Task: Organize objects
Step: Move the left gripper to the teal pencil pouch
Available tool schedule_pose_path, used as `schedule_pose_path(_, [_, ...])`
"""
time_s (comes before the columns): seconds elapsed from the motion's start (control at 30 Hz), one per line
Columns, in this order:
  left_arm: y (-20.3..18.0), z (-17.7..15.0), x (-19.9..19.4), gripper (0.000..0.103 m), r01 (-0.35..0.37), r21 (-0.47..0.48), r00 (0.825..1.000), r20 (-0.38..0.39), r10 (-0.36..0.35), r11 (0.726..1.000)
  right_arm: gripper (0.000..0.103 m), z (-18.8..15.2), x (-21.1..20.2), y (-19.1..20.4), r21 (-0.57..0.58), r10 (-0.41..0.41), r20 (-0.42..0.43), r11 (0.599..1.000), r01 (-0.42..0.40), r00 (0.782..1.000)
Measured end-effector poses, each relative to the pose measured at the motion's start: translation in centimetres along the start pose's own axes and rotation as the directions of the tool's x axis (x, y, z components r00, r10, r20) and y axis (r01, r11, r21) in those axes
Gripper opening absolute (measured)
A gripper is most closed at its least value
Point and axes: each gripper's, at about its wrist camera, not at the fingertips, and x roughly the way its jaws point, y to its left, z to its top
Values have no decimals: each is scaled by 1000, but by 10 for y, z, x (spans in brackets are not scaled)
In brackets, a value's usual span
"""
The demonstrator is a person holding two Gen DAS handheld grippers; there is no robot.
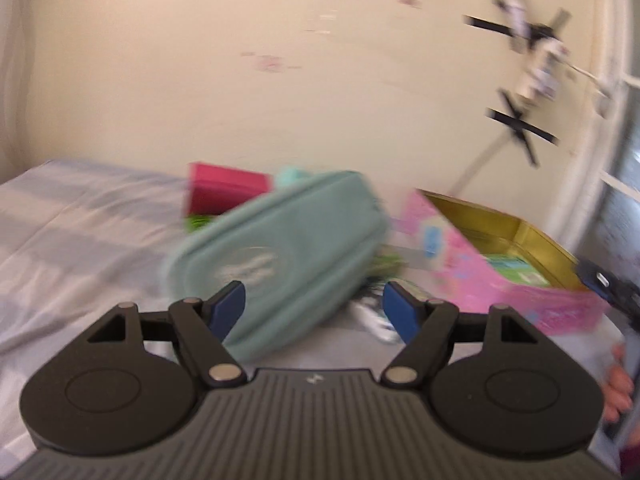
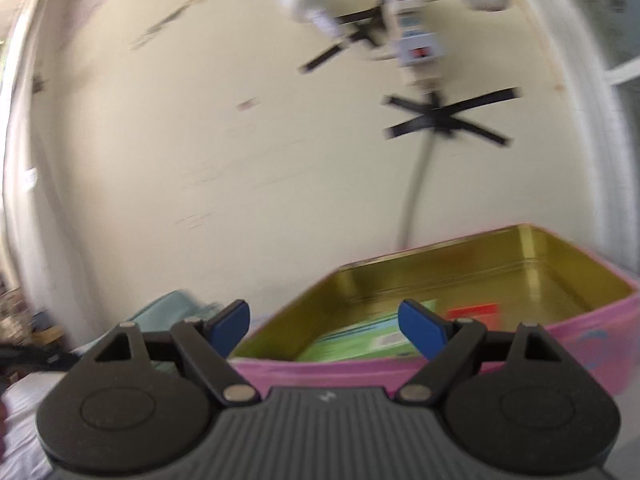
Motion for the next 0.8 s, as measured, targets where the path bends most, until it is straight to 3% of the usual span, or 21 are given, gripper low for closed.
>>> schedule_pose_path(0.17, [40,-7,2,81,-95,-90,993,58,101,991,84,-6,7,20,-38,56,-76,998,-59,996])
schedule_pose_path(0.37, [71,-20,-5,83,-35,-204,990,127,62,978,84,-10,-13,38,59,6,-80,998,-1,997])
schedule_pose_path(0.47, [66,-17,5,83,-20,-182,997,75,35,983,85,-14,-26,48,110,-2,-88,994,12,996])
schedule_pose_path(0.6, [59,-19,3,83,-30,-150,996,77,42,988,85,-15,-38,71,120,-2,-109,993,15,994])
schedule_pose_path(0.8, [75,-20,7,83,-46,-229,996,64,62,972,85,-19,-57,113,99,15,-148,995,-1,989])
